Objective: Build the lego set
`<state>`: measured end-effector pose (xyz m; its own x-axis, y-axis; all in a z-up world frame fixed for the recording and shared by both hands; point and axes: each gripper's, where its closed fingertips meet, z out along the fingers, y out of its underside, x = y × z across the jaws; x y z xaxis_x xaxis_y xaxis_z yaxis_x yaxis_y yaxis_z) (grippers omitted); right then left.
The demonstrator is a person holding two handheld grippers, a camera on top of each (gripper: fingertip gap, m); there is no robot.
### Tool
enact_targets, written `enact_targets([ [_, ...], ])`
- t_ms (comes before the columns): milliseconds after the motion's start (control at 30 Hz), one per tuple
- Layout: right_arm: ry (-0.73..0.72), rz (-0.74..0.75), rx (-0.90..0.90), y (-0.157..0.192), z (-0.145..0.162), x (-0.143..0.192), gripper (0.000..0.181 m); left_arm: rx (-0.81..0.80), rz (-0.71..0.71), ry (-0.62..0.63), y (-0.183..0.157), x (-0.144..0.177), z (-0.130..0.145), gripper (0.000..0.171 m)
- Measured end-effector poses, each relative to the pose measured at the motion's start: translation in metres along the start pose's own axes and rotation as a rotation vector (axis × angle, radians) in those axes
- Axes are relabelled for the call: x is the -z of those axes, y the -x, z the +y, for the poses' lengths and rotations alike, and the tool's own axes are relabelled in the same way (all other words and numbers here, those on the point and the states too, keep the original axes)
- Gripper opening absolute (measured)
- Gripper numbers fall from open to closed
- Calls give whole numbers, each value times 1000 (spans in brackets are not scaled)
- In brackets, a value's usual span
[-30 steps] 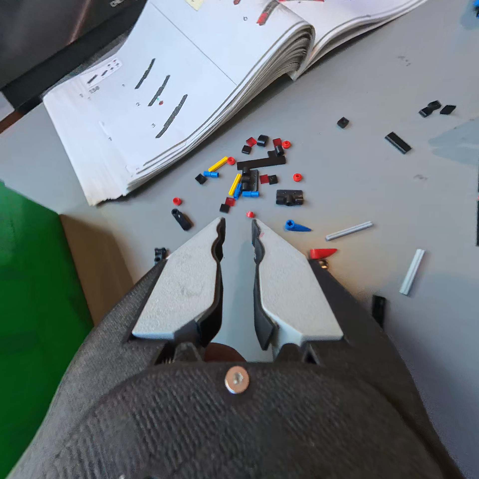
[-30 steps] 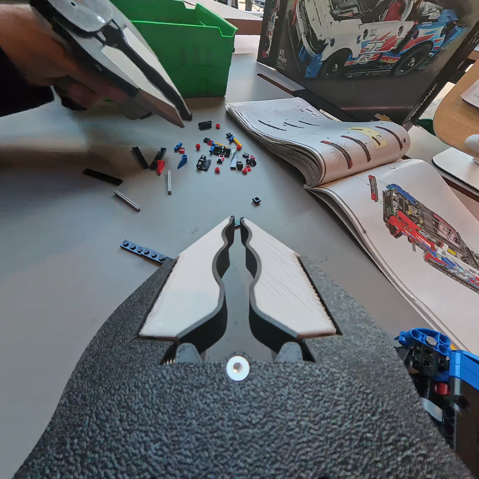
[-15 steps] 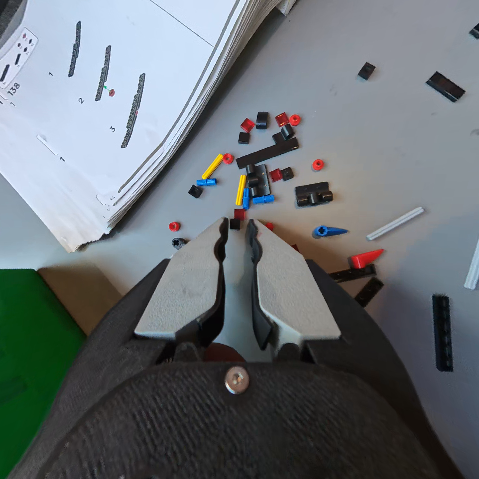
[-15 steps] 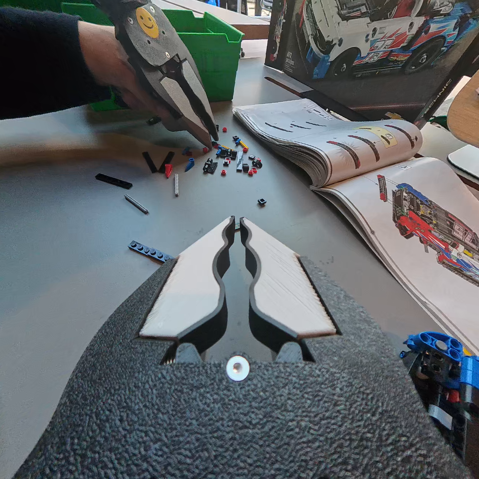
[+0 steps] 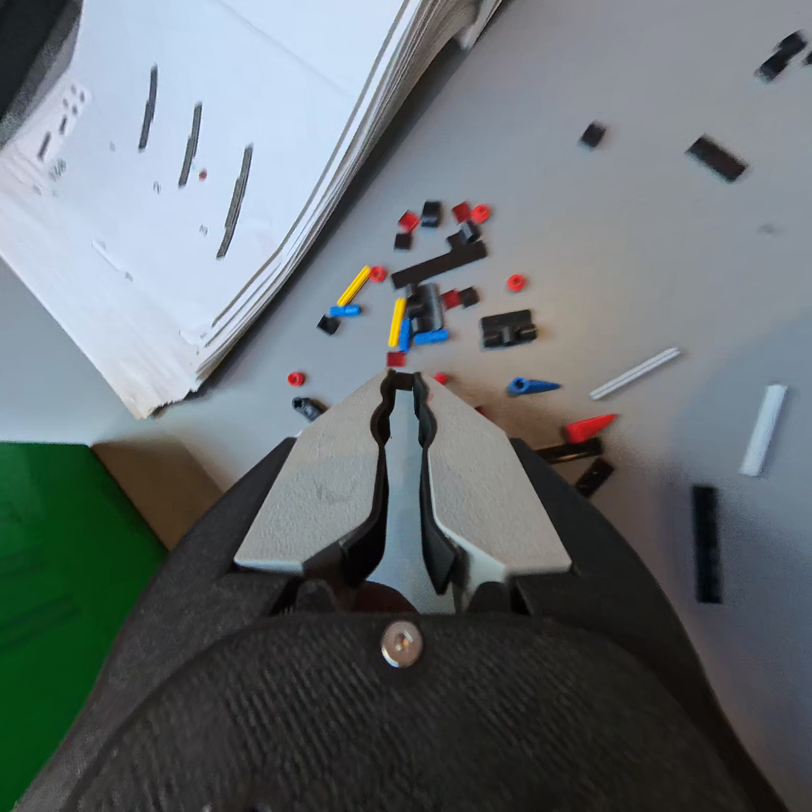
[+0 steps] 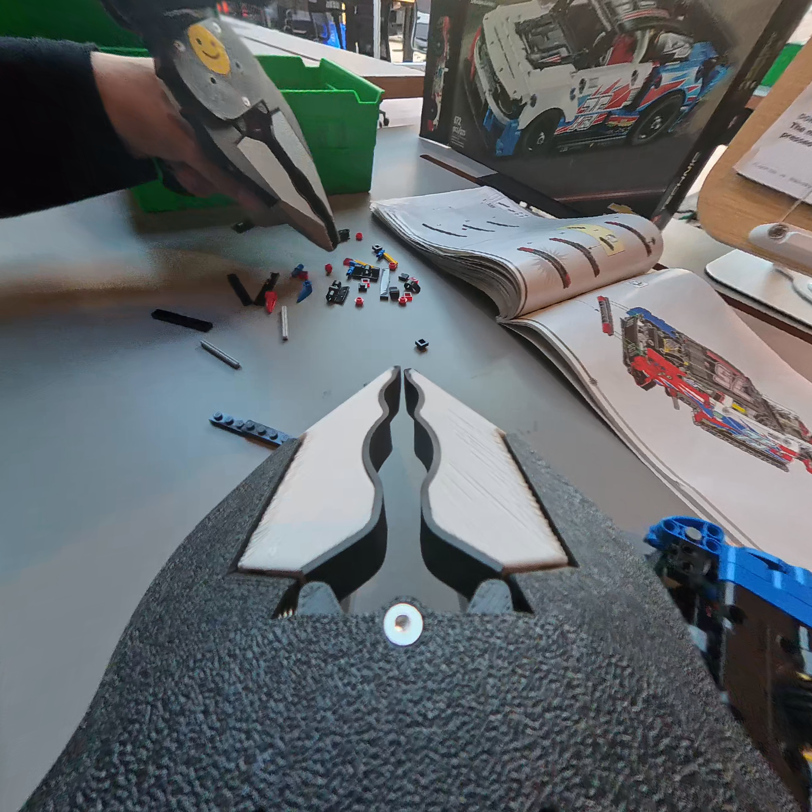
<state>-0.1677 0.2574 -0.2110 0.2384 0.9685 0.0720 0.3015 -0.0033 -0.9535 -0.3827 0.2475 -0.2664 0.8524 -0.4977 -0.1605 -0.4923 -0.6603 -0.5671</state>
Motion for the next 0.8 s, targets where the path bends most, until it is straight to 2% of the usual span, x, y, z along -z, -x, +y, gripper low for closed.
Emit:
enact_targets([
  [133, -49, 81, -11, -14, -5, 21, 0, -100, 107, -129, -53, 6, -52, 4],
  [233, -51, 124, -42, -23, 1, 32, 0, -198, 199, -225, -102, -1, -93, 5],
  [300, -49, 132, -61, -25, 4, 37, 0, -209, 272, -264, -129, -10, -112, 4],
  [500, -56, 131, -64, -24, 6, 44, 0, -227, 309, -236, -159, -36, -117, 4],
  [800, -10, 86, -56, -18, 12, 36, 2, -207, 316, -191, -173, -59, -111, 8],
])
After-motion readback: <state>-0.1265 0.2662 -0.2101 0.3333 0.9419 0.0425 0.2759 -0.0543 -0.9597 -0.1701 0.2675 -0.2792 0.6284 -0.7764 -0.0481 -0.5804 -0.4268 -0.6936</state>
